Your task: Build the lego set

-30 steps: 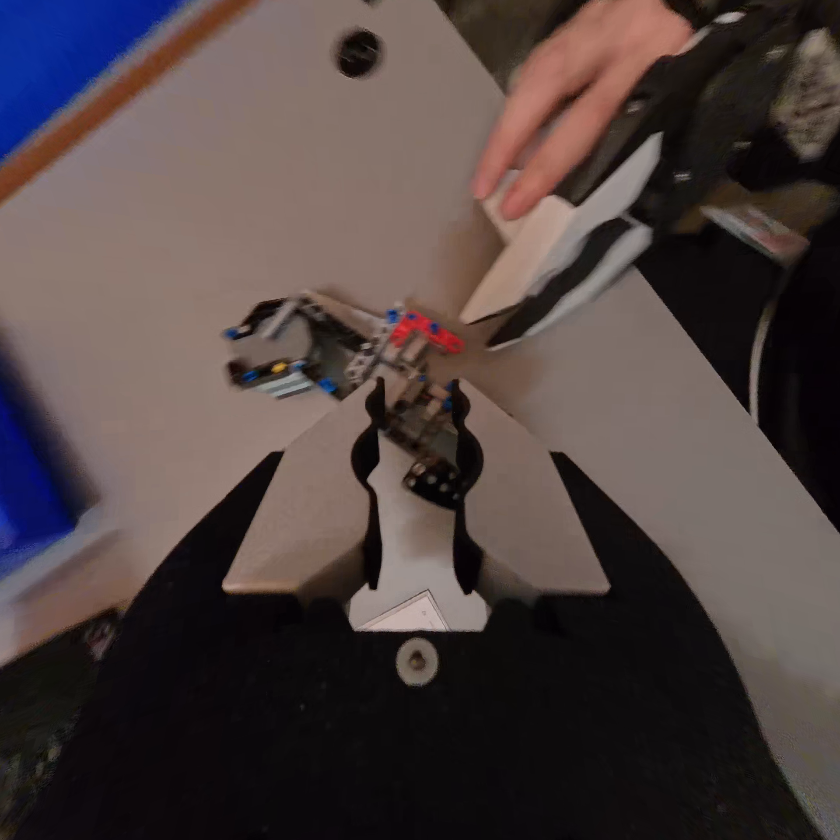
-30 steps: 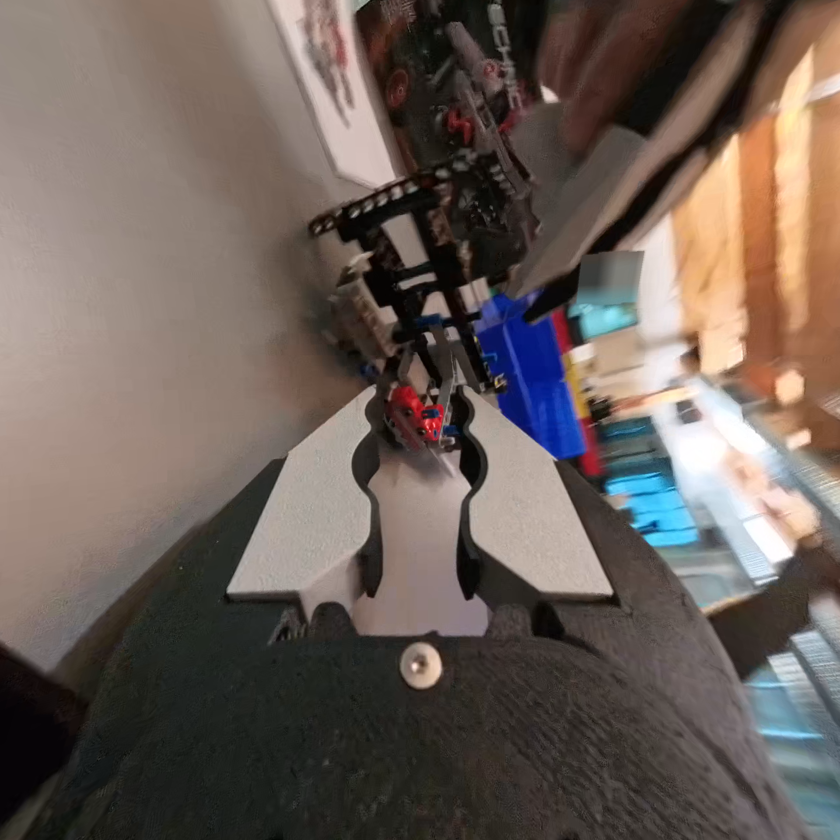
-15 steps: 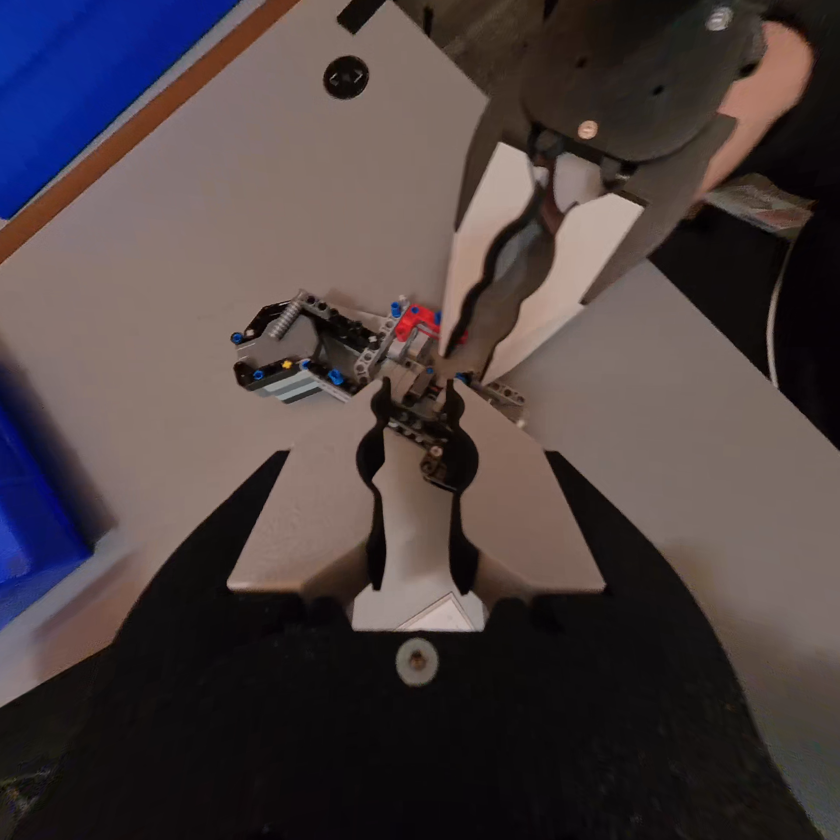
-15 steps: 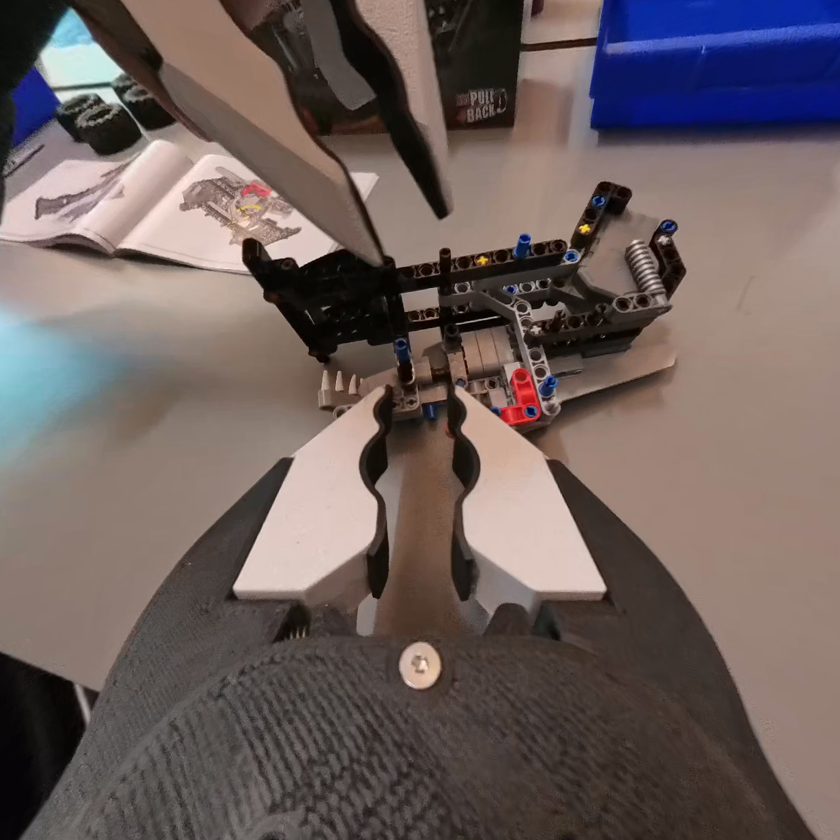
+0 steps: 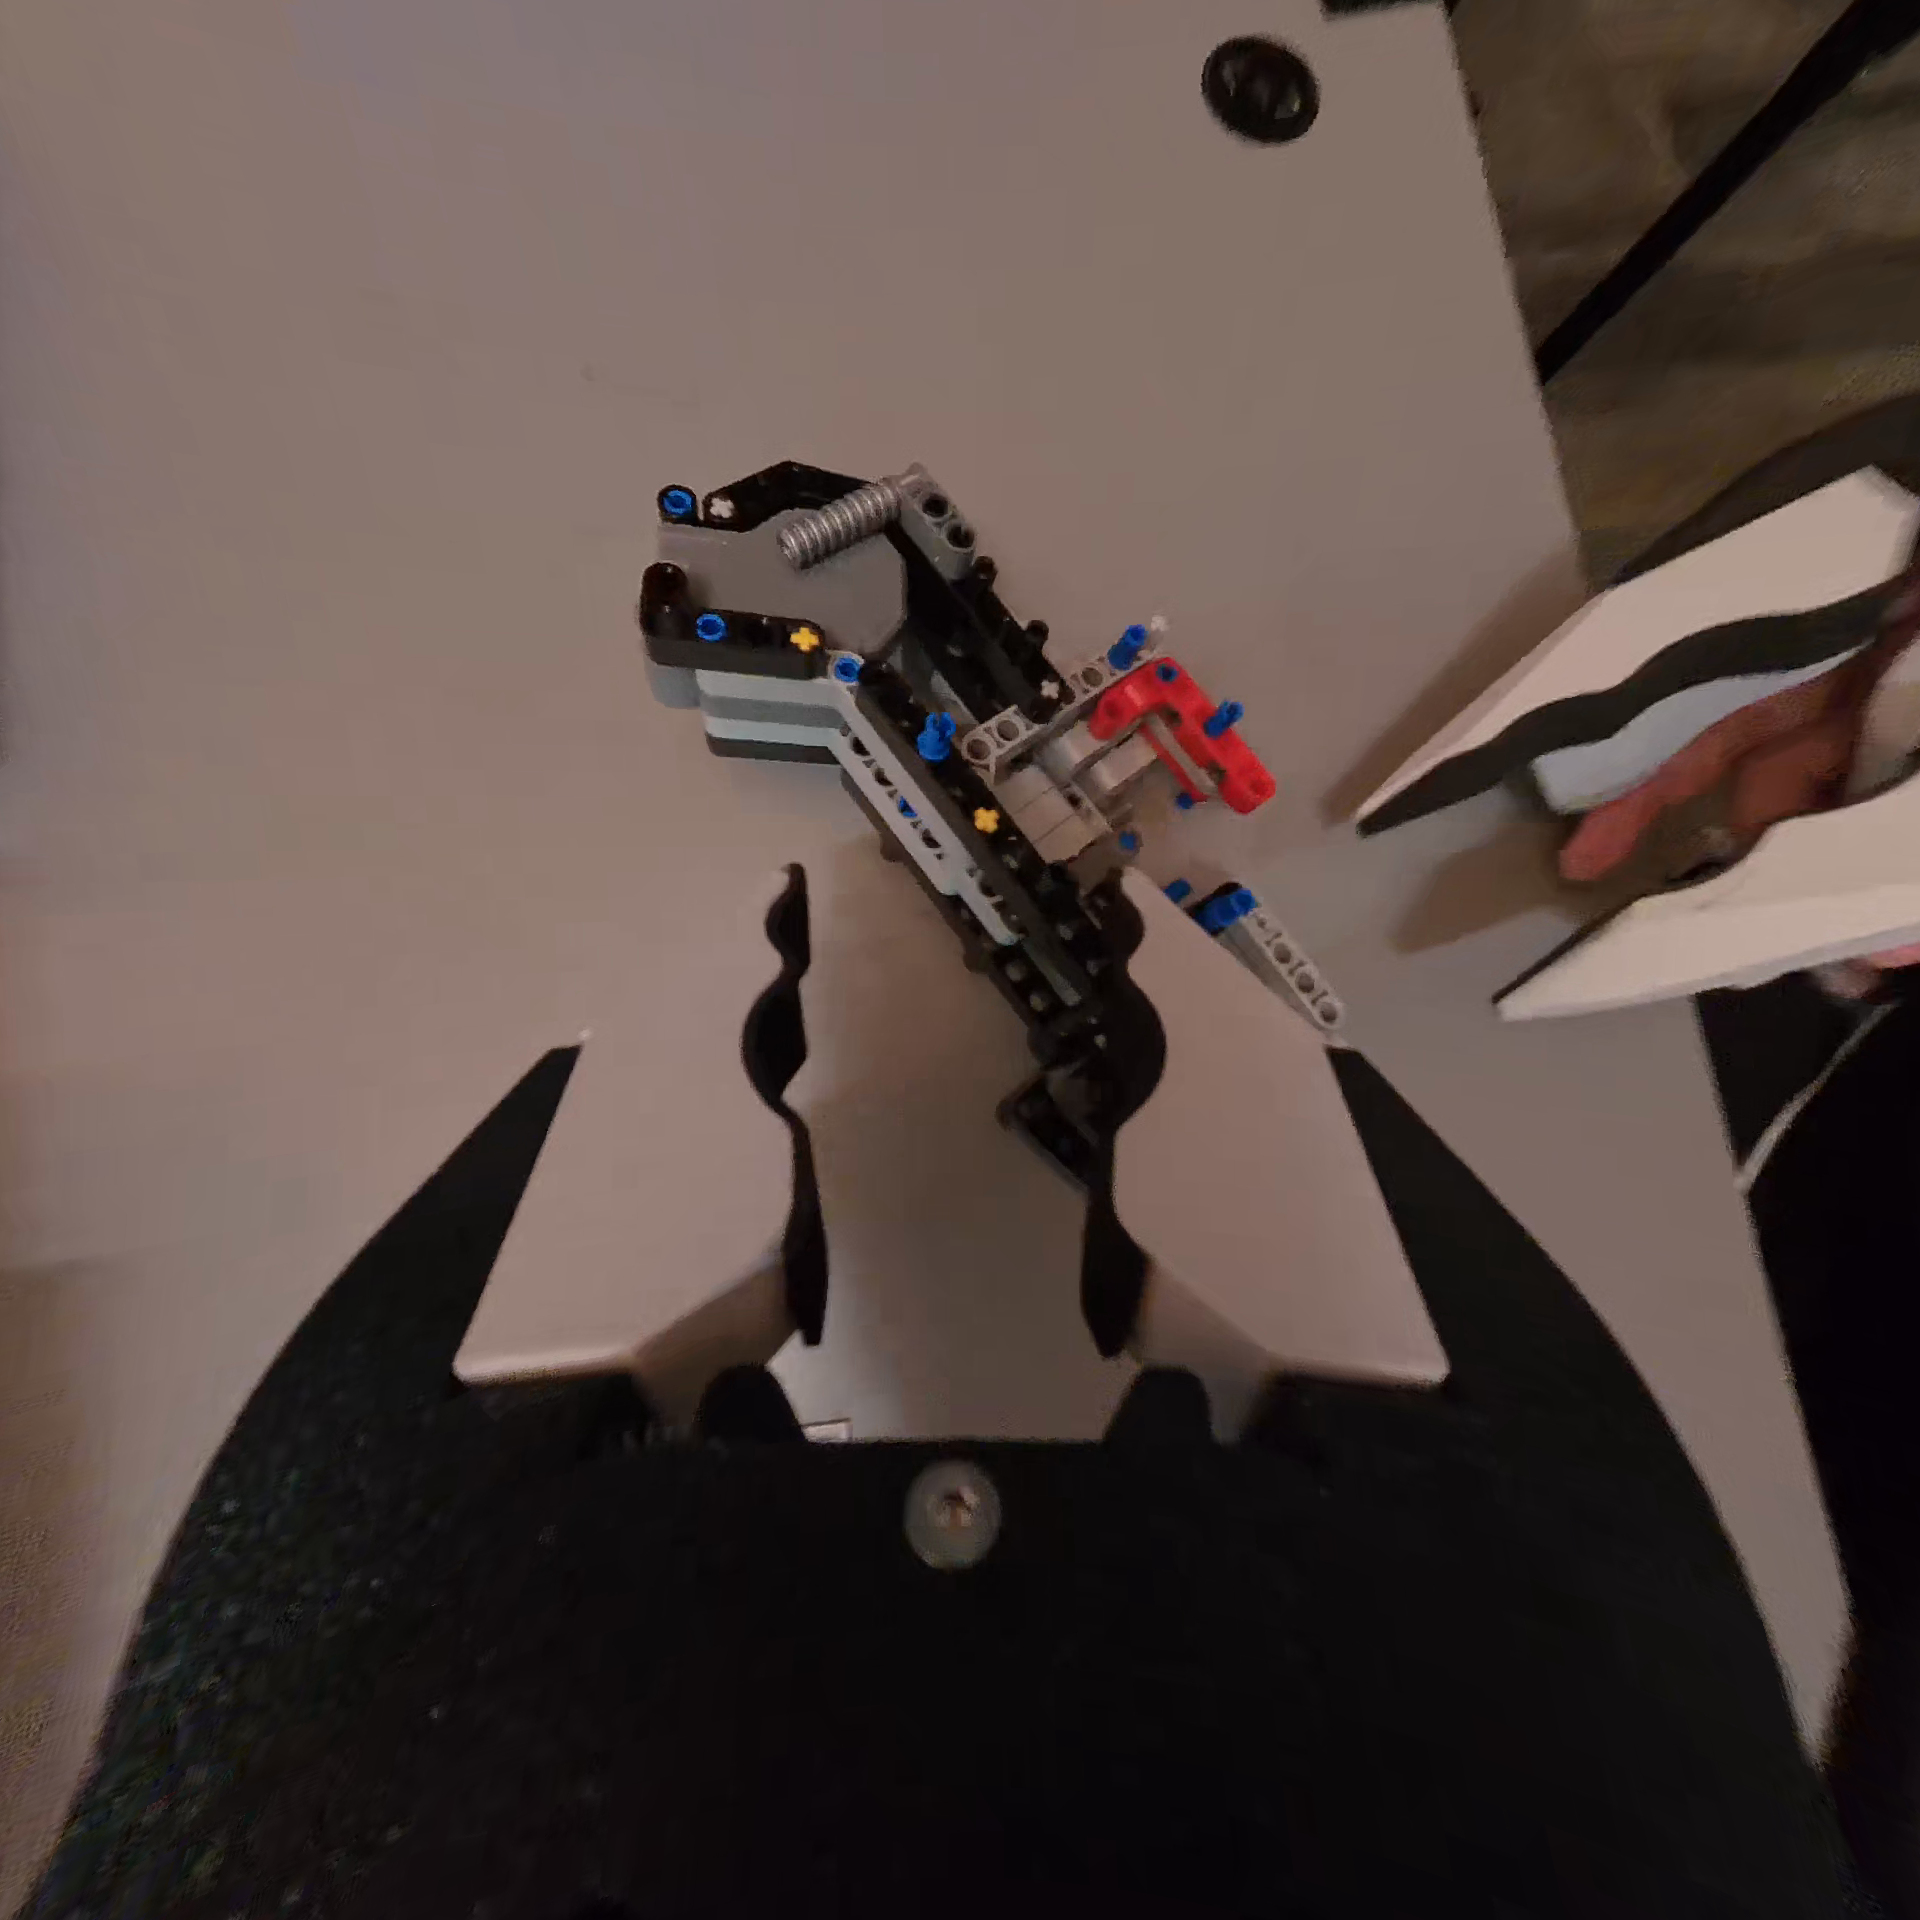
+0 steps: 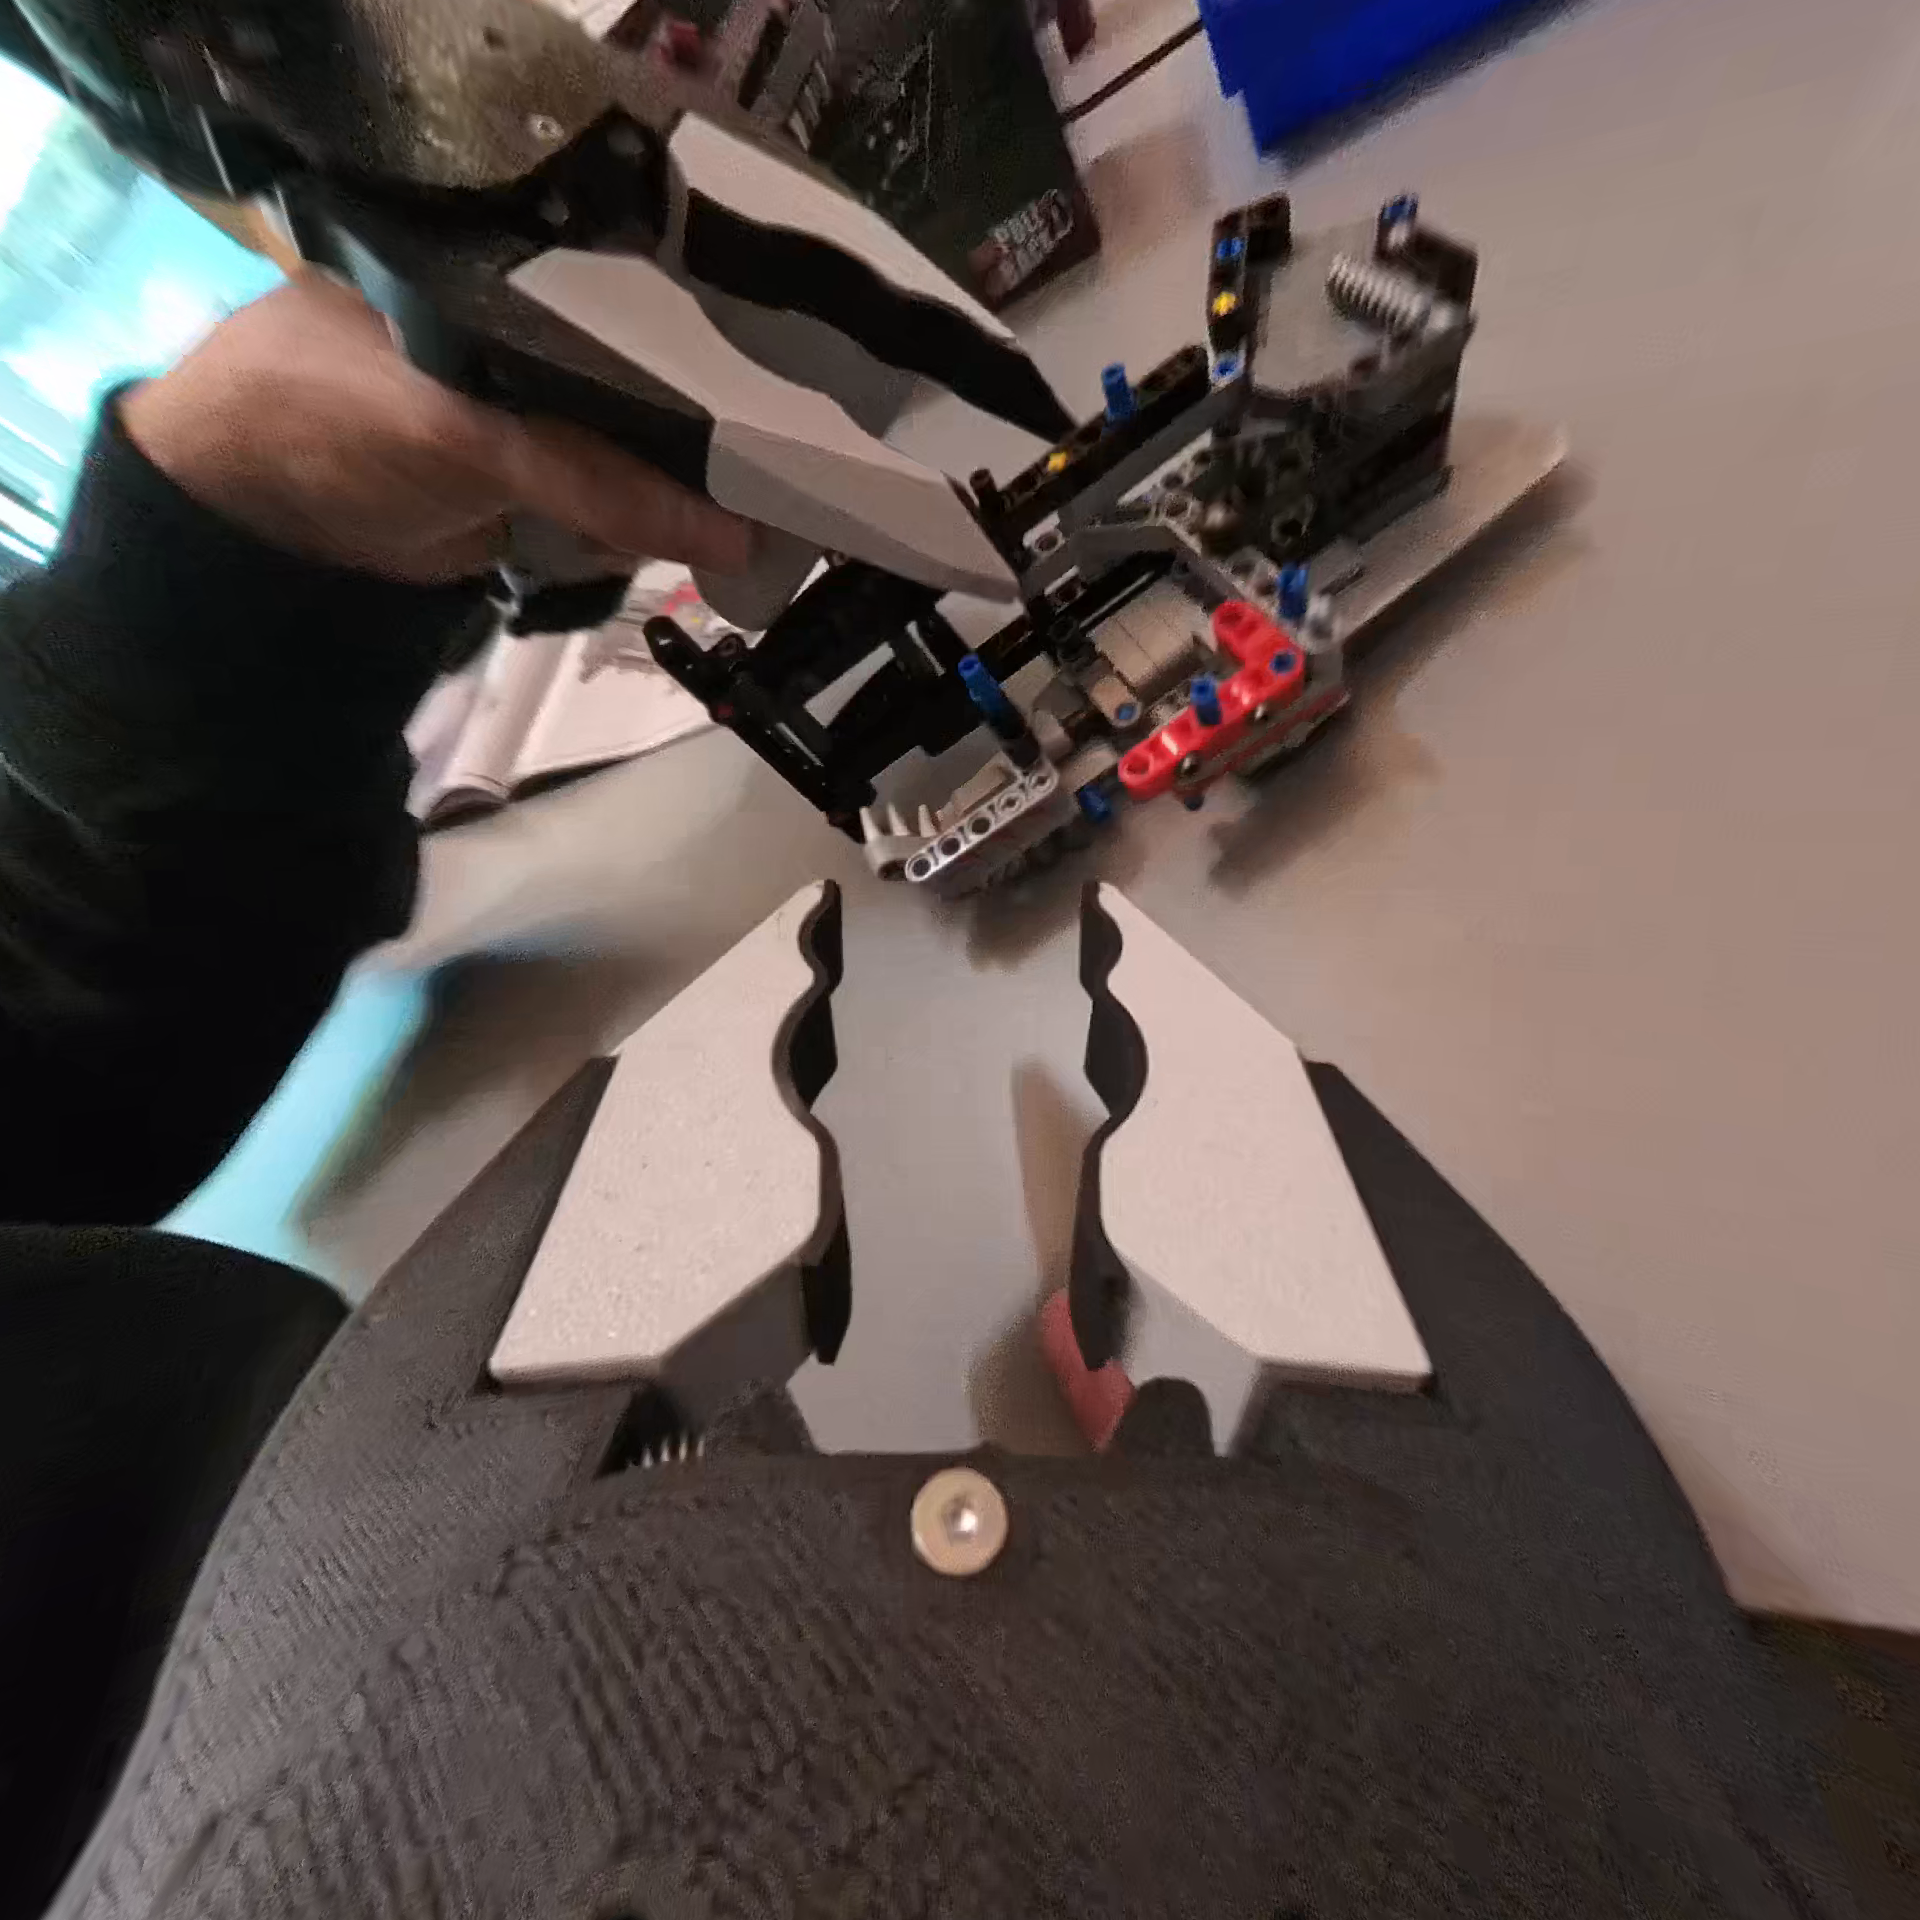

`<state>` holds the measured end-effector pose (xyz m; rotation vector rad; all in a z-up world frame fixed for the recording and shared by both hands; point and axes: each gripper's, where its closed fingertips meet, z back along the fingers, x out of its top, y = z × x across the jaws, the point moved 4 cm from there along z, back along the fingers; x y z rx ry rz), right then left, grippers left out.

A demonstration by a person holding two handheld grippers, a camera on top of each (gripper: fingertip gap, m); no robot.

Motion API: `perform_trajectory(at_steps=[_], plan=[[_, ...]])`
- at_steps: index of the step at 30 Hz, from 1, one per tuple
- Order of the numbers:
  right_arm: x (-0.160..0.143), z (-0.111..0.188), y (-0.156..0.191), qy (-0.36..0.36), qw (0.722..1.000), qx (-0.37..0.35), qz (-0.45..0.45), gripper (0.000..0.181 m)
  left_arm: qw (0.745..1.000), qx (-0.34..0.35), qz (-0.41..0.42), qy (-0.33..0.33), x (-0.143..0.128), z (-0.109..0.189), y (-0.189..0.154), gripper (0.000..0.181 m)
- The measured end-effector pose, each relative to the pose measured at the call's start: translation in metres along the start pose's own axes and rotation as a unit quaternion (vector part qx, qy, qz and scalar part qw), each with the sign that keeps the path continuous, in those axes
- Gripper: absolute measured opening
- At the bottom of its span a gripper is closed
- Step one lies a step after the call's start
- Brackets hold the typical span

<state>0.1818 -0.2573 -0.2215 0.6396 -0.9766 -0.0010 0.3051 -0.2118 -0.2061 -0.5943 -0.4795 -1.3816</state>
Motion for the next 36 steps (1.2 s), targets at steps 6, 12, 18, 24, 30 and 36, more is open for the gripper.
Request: perform_trajectory(at_steps=[6, 12, 18, 24, 30, 36], plan=[[0.004, -0.020, 0.005, -0.014, 0.990, 0.092, -0.105, 0.030, 0.984, -0.063, 0.143, -0.089, -0.021, 0.009, 0.010, 0.026], [0.023, -0.038, 0.000, -0.006, 0.992, 0.089, -0.089, 0.036, 0.952, -0.103, 0.235, -0.169, -0.044, 0.022, 0.011, 0.022], [0.018, -0.040, 0.008, 0.025, 0.995, 0.086, 0.049, 0.034, 0.933, -0.096, 0.278, -0.208, -0.073, 0.037, 0.021, 0.013], [0.009, -0.068, 0.017, 0.101, 0.952, 0.003, 0.288, 0.054, 0.951, -0.039, 0.254, -0.174, -0.095, 0.042, 0.027, 0.016], [0.025, -0.085, 0.043, 0.028, 0.921, 0.077, 0.382, 0.040, 0.962, -0.018, 0.224, -0.152, -0.108, 0.045, 0.018, 0.018], [0.018, -0.077, 0.052, 0.051, 0.909, 0.101, 0.400, 0.044, 0.979, 0.002, 0.163, -0.120, -0.111, 0.056, 0.016, 0.020]])
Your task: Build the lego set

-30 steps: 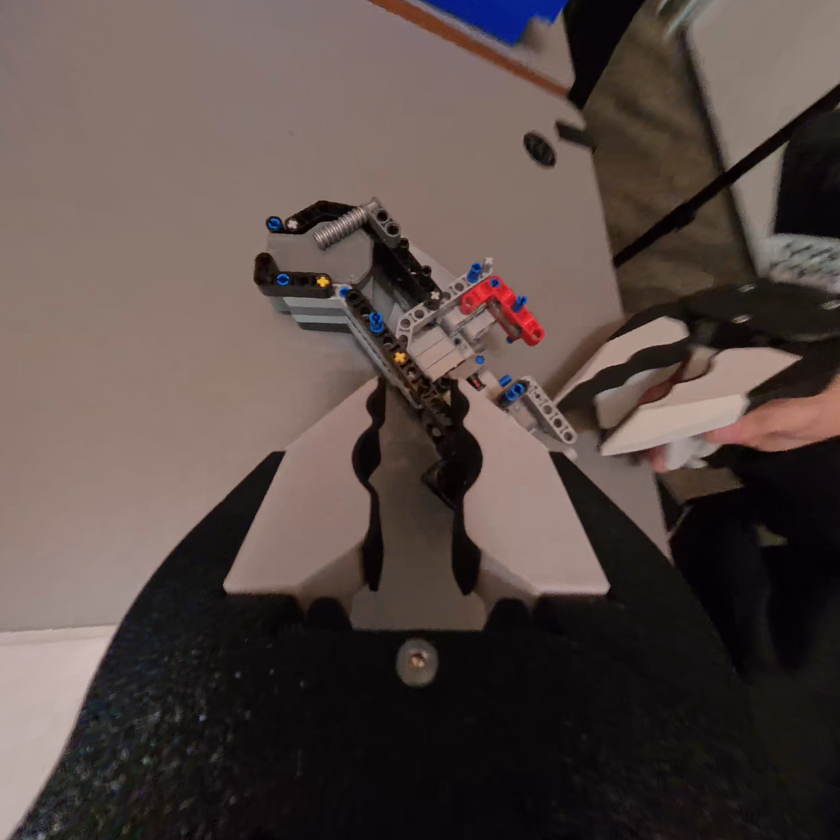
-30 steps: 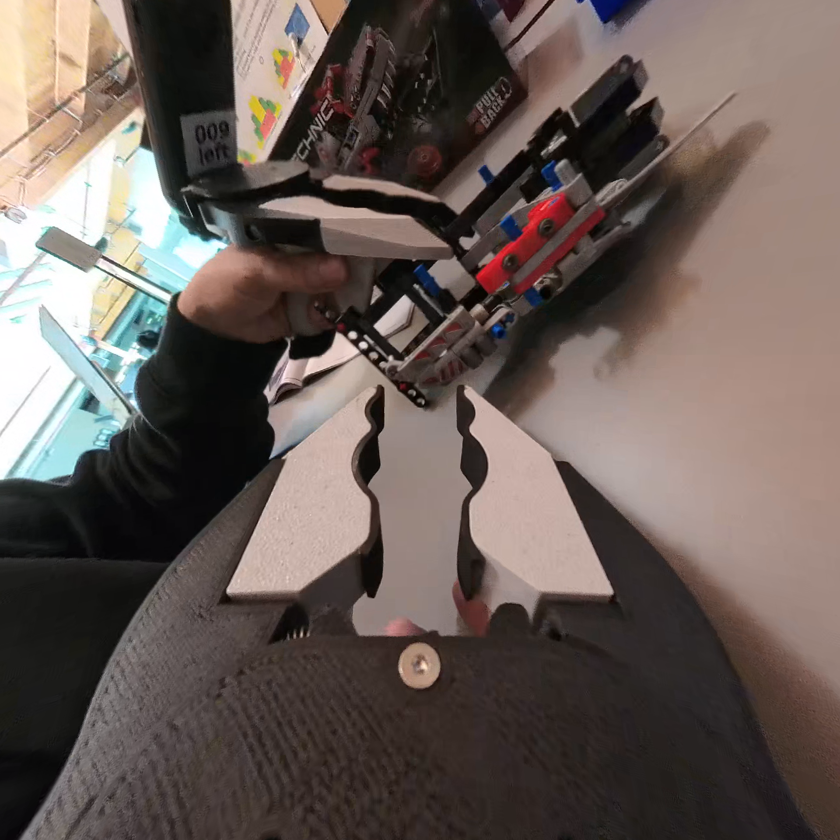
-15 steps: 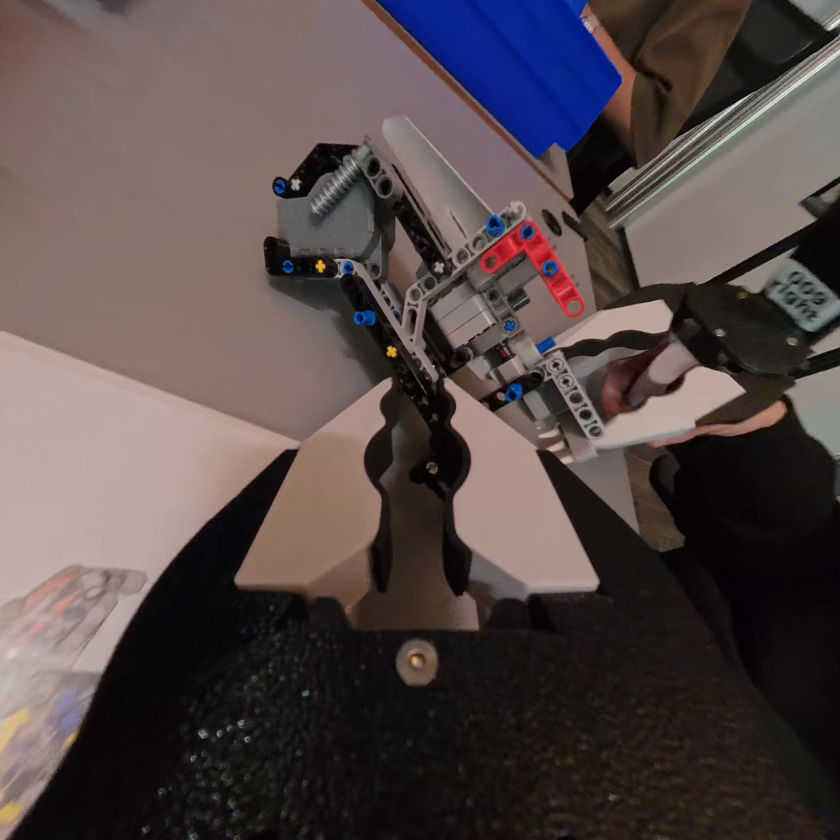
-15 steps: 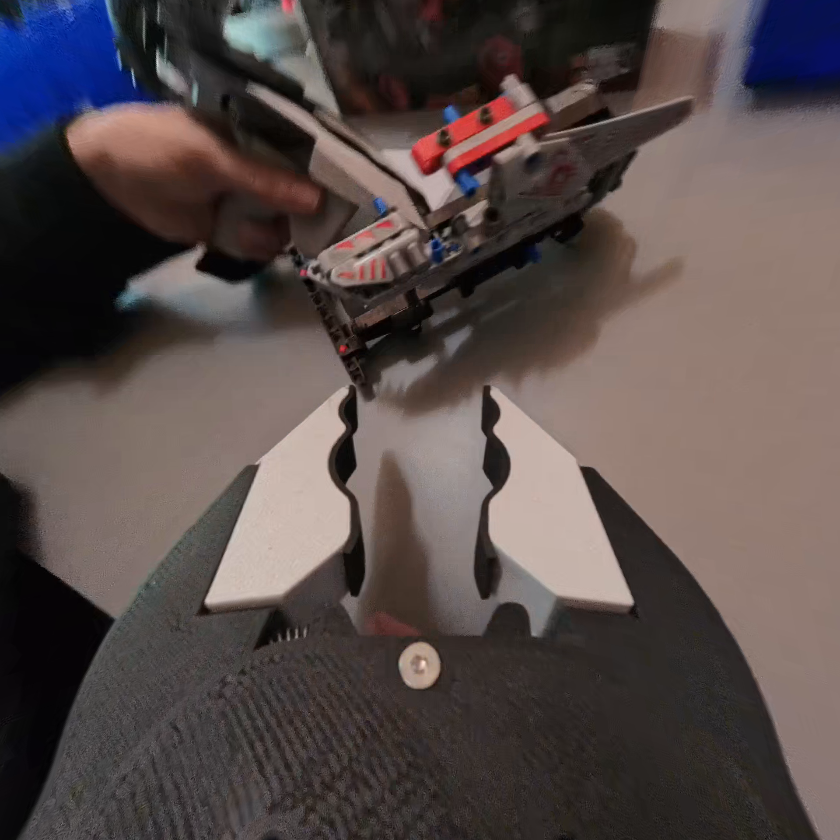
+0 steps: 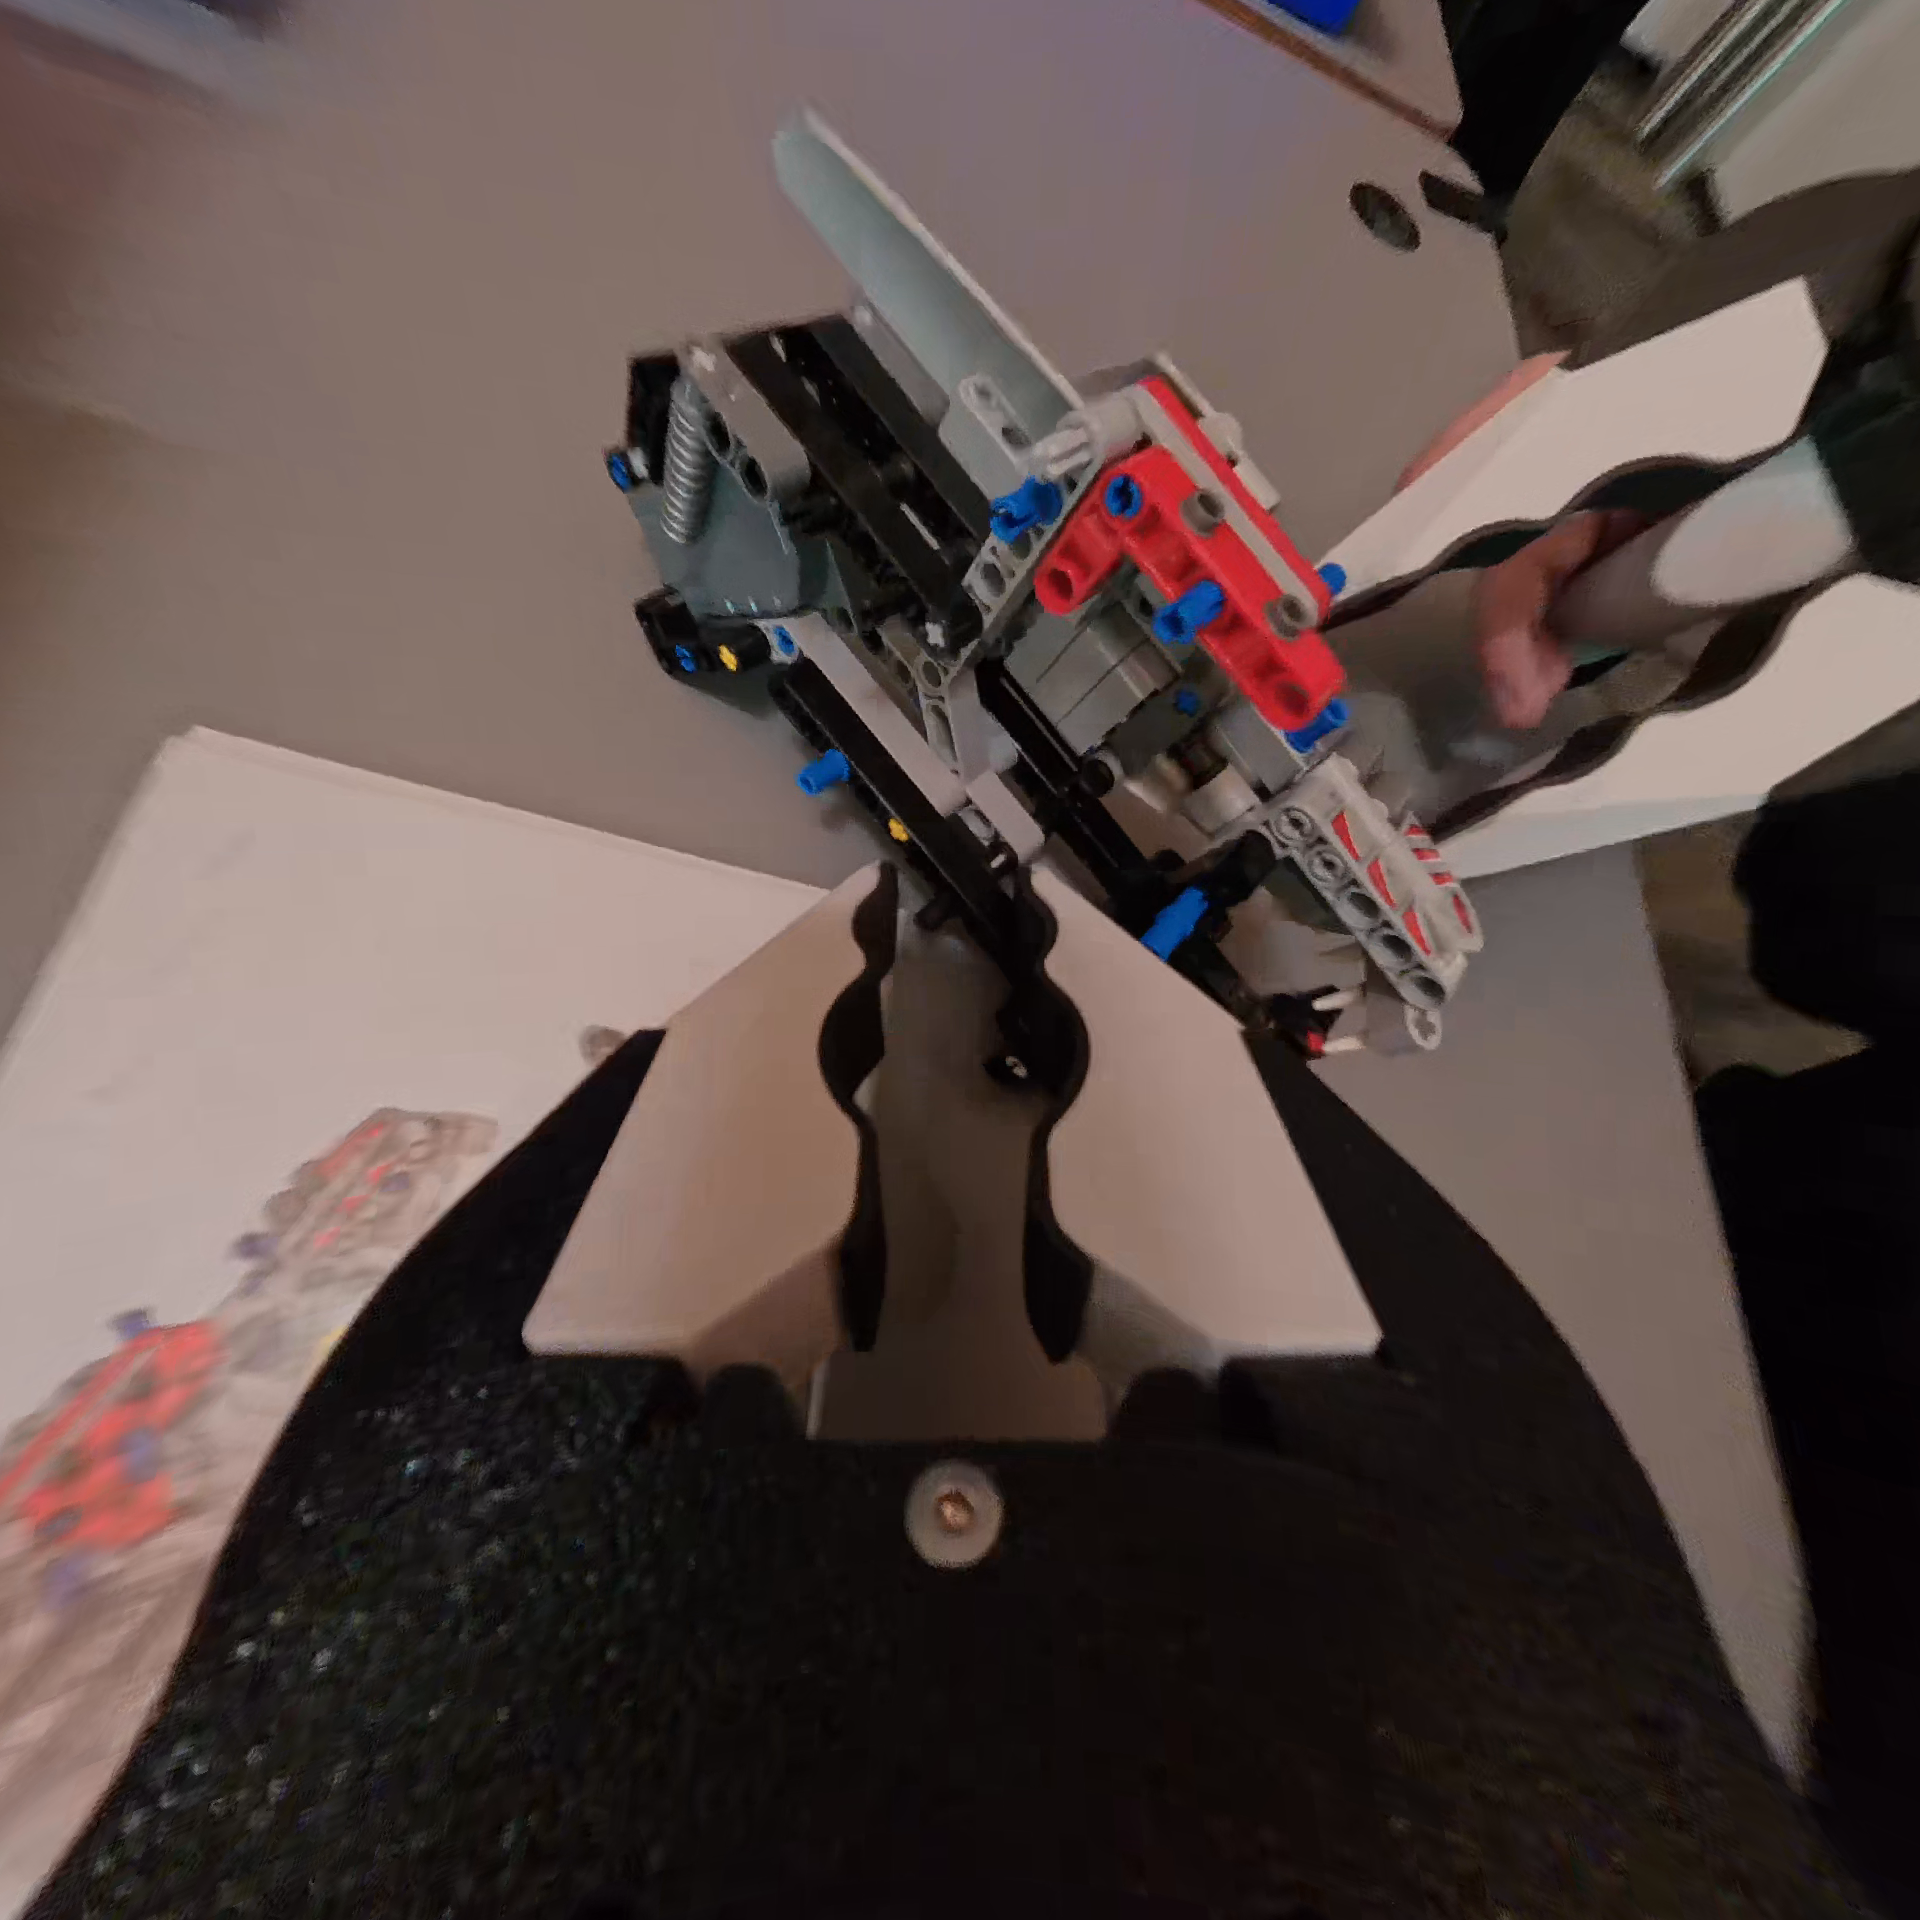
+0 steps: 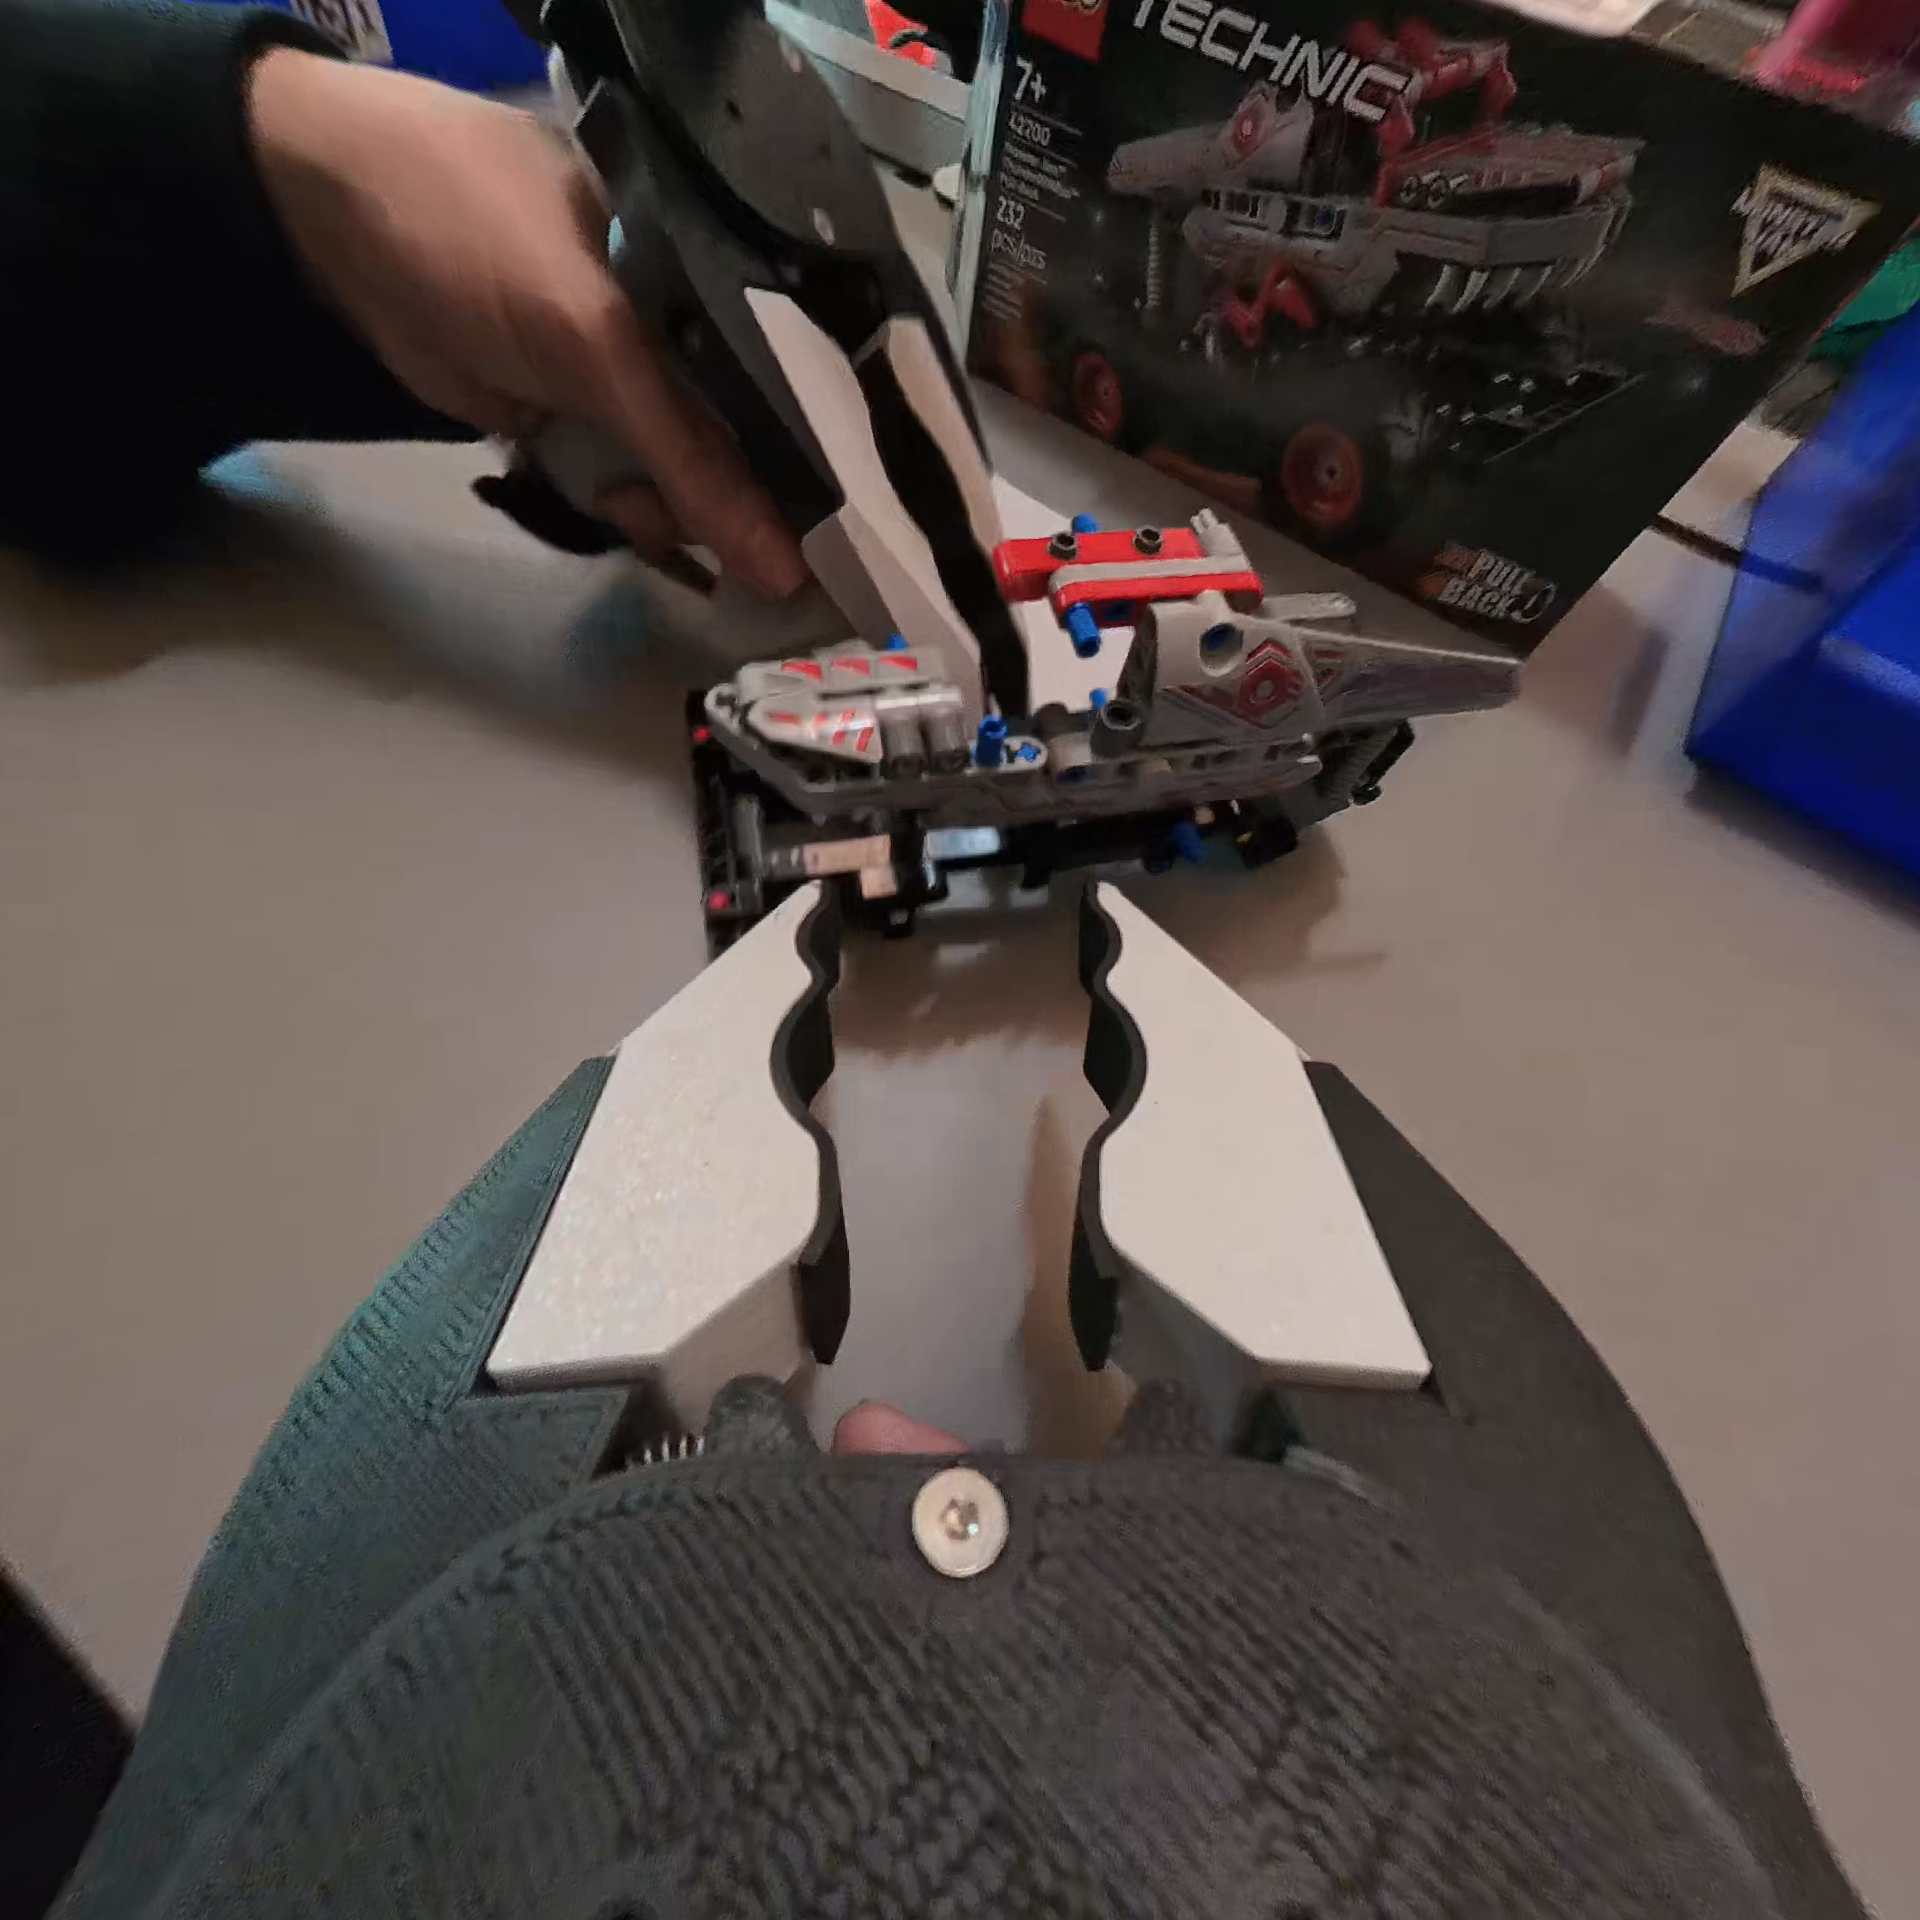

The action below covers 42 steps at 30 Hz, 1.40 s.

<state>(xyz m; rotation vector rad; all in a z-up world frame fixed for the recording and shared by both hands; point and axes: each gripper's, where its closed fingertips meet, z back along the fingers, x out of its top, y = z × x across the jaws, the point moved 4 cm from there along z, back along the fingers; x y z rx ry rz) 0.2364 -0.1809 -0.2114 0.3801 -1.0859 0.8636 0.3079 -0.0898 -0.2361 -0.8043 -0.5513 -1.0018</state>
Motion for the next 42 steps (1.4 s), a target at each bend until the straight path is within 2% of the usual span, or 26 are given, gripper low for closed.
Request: perform_trajectory(at_steps=[2, 5, 6, 8, 10, 14, 17, 19, 22, 30, 38, 42], plan=[[0.000, 0.005, 0.003, 0.003, 0.999, 0.017, -0.038, 0.044, 0.997, 0.026, -0.072, -0.017, 0.008, 0.014, 0.006, 0.015], [0.004, 0.008, 0.004, -0.013, 0.989, 0.050, -0.137, 0.046, 0.979, 0.038, -0.199, -0.034, 0.014, 0.035, 0.009, 0.011], [0.006, 0.007, -0.001, -0.021, 0.981, 0.046, -0.190, 0.044, 0.973, 0.019, -0.226, -0.033, 0.014, 0.039, 0.006, 0.011], [0.014, 0.004, 0.001, -0.051, 0.948, 0.088, -0.300, 0.046, 0.964, -0.056, -0.257, -0.037, 0.009, 0.045, -0.007, 0.012], [0.023, 0.001, 0.007, -0.077, 0.923, 0.129, -0.355, 0.053, 0.956, -0.094, -0.273, -0.058, 0.009, 0.048, -0.013, 0.012], [0.013, -0.007, 0.001, -0.047, 0.929, 0.064, -0.363, 0.060, 0.941, -0.110, -0.317, -0.043, 0.001, 0.039, -0.012, 0.012], [0.014, -0.013, 0.002, -0.055, 0.921, 0.069, -0.380, 0.040, 0.941, -0.123, -0.310, -0.061, 0.002, 0.030, -0.016, 0.013], [0.015, -0.018, 0.005, -0.059, 0.913, 0.085, -0.394, 0.037, 0.943, -0.125, -0.304, -0.059, 0.000, 0.025, -0.014, 0.012], [0.016, -0.024, 0.003, -0.061, 0.899, 0.098, -0.421, 0.037, 0.941, -0.131, -0.306, -0.062, -0.002, 0.023, -0.016, 0.003], [0.015, -0.025, -0.007, -0.066, 0.889, 0.091, -0.445, 0.033, 0.942, -0.117, -0.307, -0.074, 0.000, 0.019, -0.016, 0.002], [0.014, -0.028, -0.015, -0.085, 0.888, 0.097, -0.442, 0.034, 0.945, -0.103, -0.300, -0.083, 0.004, 0.018, -0.014, 0.003], [0.013, -0.028, -0.015, -0.080, 0.903, 0.101, -0.410, 0.039, 0.945, -0.106, -0.296, -0.095, 0.005, 0.022, -0.013, 0.003]])
